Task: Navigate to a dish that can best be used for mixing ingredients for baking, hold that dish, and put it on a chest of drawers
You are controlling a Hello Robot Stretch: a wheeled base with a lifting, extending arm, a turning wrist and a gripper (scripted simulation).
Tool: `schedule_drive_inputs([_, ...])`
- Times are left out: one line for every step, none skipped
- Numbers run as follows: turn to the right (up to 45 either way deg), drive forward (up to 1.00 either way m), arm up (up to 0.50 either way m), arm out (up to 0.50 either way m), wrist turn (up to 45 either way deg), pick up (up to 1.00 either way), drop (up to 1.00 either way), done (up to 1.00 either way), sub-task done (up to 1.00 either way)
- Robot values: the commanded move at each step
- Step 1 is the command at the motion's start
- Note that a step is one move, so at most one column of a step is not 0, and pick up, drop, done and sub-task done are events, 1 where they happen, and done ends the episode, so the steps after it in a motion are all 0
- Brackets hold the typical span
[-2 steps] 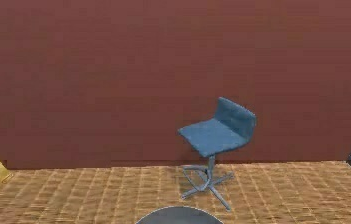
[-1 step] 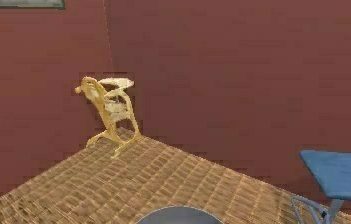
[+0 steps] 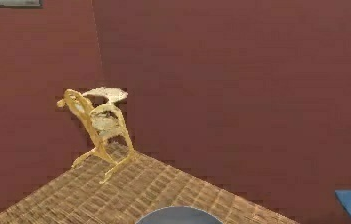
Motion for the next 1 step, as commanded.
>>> schedule_drive_inputs([-45.0, 0.00, 0.00, 0.00, 0.0, 0.00, 0.00, 0.00, 0.00])
